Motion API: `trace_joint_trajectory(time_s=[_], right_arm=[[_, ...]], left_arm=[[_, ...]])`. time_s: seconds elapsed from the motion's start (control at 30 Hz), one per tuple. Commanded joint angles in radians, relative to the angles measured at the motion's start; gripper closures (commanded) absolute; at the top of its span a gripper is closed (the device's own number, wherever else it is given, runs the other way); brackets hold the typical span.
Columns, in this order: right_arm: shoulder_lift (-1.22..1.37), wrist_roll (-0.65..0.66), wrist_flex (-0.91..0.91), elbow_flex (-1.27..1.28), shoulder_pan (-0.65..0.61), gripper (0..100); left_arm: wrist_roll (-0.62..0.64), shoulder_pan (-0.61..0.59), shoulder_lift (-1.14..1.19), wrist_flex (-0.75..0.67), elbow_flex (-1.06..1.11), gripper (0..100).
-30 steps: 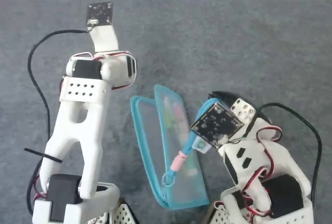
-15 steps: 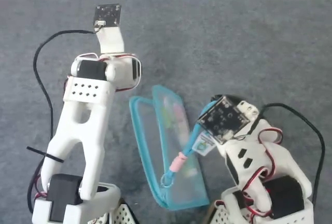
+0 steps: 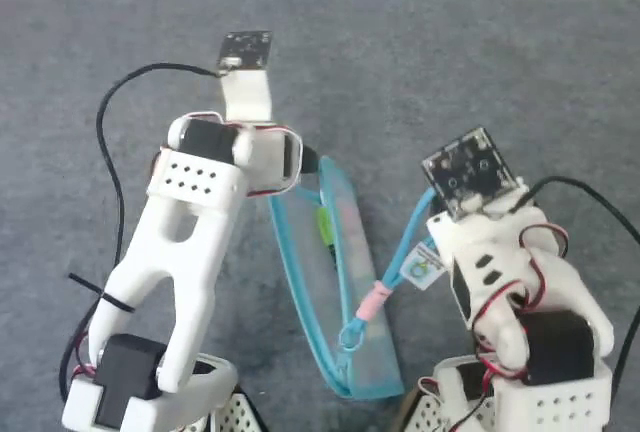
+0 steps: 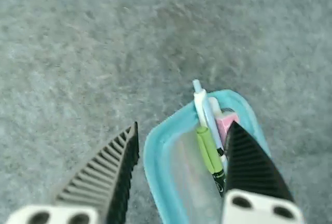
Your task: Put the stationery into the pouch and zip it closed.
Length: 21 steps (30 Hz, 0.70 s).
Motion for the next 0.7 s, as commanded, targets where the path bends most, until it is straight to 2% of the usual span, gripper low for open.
trace_joint_trajectory(time_s=[0.0, 0.13, 0.33, 0.53, 0.67], right_arm=[[0.013, -0.020, 0.021, -0.092, 0.016, 99.2], [0.021, -0.020, 0.035, -0.095, 0.016, 99.2], [0.019, -0.040, 0.035, -0.100, 0.024, 99.2], [0.022, -0.052, 0.031, -0.097, 0.124, 99.2], [0.019, -0.055, 0.031, -0.097, 0.105, 99.2]], left_arm=[[0.017, -0.021, -0.028, 0.002, -0.067, 74], [0.011, -0.061, -0.028, 0.008, -0.064, 74], [0.011, -0.054, -0.028, 0.008, -0.064, 74], [0.015, -0.052, -0.026, 0.011, -0.059, 74], [0.017, 0.020, -0.015, 0.009, -0.056, 71]])
